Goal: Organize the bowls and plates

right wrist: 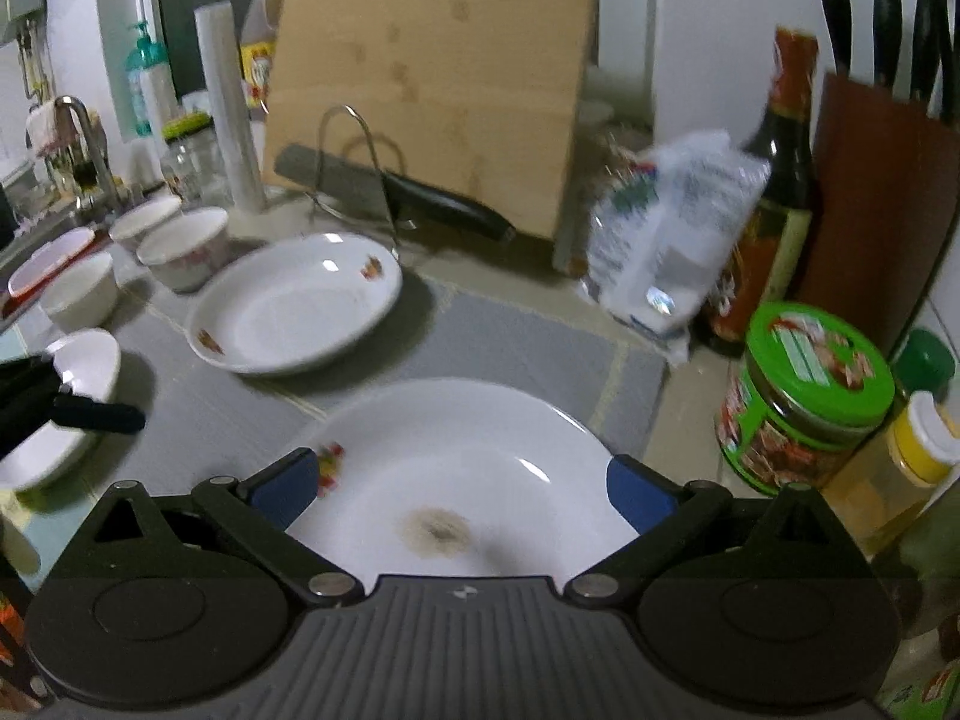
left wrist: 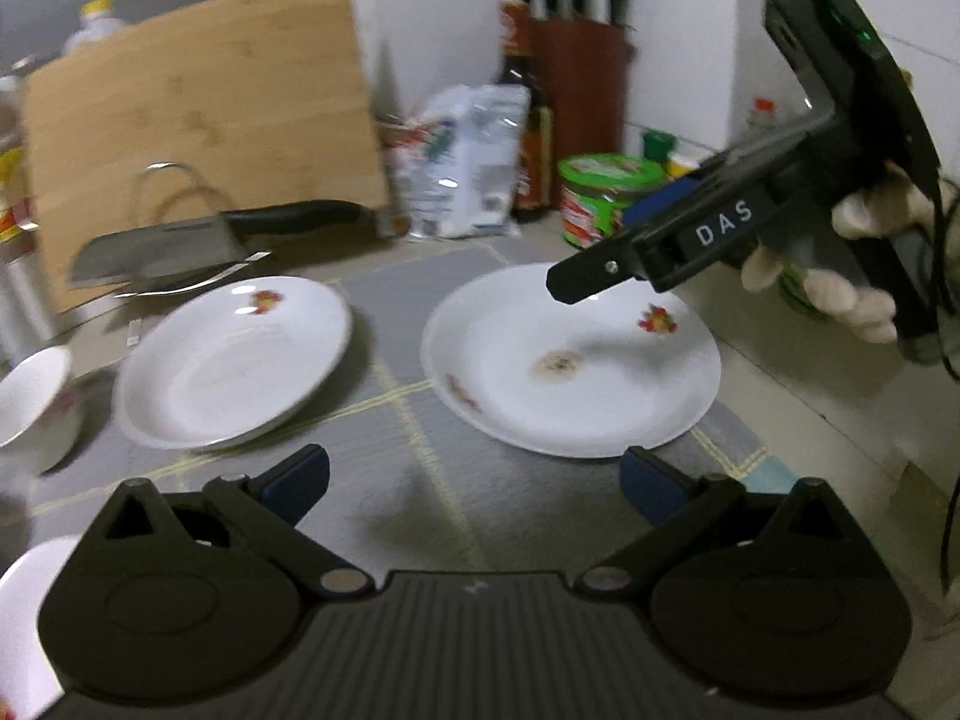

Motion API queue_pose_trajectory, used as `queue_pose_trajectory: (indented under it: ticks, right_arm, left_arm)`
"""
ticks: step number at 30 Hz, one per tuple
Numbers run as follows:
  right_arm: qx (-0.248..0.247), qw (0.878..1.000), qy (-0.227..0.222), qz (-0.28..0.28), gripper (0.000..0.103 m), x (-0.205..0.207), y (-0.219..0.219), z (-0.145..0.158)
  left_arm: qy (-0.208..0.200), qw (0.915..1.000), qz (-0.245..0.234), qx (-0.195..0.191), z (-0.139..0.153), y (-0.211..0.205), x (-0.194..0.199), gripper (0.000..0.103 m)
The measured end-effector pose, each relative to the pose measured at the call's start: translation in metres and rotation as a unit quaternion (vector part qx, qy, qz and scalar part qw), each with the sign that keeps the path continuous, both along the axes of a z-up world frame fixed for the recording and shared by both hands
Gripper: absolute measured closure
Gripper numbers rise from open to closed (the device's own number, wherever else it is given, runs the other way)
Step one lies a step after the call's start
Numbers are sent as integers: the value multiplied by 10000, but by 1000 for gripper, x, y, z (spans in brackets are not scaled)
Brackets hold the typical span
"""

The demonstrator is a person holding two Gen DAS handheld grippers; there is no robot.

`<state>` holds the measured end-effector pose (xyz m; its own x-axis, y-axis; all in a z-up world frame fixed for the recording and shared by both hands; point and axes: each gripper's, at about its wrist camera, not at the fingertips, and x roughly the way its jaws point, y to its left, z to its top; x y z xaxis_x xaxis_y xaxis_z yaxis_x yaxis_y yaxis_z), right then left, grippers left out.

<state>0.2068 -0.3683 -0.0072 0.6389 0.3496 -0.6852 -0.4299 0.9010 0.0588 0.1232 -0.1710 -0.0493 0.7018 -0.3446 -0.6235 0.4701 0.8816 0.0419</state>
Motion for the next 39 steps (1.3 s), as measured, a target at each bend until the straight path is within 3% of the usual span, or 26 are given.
queue_pose_trajectory:
  ticks: [9,16,29,39]
  right_arm:
    - [376,9993,-48,-75,0,-36,67,7]
    - [350,9992,199,-38,0,-62,124,-6]
    - [232,9977,628,98,0,-83,208,-29]
    - [181,9953,943,116,0,-89,244,-46]
  left_arm:
    - [-14,9973,697,-231,11,68,-41,1]
    - [-110,9944,1044,-90,14,119,-63,1]
    - [10,9947,1028,44,3,192,-88,1]
    - [329,9951,897,252,-22,237,-91,1]
